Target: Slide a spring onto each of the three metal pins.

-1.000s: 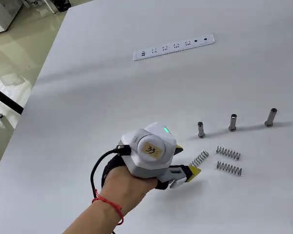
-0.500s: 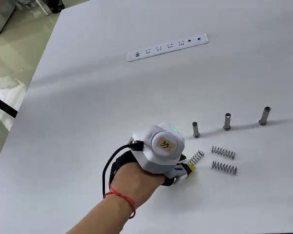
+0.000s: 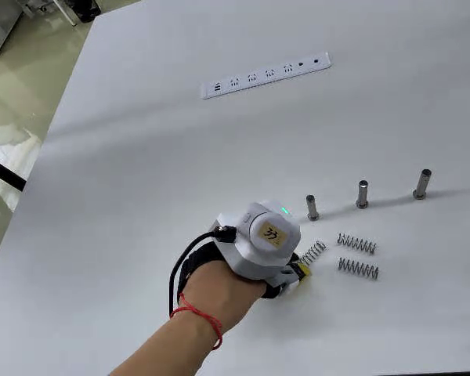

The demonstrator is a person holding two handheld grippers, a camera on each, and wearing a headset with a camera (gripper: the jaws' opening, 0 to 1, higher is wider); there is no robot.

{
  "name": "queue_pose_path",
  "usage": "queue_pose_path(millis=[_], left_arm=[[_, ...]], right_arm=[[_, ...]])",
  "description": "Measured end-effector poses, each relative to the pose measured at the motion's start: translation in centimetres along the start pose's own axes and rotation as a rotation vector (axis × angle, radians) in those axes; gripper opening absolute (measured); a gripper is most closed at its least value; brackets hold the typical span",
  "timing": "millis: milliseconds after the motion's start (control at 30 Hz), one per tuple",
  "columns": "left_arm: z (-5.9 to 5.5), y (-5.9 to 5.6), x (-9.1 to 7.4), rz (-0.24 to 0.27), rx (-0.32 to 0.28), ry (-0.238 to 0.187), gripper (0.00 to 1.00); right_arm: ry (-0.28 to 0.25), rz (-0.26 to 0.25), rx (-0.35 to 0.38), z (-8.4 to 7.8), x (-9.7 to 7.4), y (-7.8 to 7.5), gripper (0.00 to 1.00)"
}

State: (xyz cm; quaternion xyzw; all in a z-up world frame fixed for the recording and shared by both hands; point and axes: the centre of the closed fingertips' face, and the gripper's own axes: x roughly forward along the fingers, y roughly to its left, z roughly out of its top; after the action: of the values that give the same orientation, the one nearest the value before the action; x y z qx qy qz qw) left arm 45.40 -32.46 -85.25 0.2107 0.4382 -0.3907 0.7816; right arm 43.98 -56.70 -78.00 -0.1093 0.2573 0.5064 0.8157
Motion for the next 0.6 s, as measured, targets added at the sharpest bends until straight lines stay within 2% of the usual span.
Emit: queue_pose_path(millis=[300, 600], left_arm=[[-0.05, 0.12, 0.00, 0.012, 0.040, 0.019, 0.08], [-0.09, 0.14, -0.01, 0.013, 0.041, 0.024, 0.07]], right_arm=[[0.002, -0.005, -0.002, 0.10, -0.01, -0.06, 0.96], [0.003, -0.002, -0.003, 0.43, 0.17, 0.25, 0.95]])
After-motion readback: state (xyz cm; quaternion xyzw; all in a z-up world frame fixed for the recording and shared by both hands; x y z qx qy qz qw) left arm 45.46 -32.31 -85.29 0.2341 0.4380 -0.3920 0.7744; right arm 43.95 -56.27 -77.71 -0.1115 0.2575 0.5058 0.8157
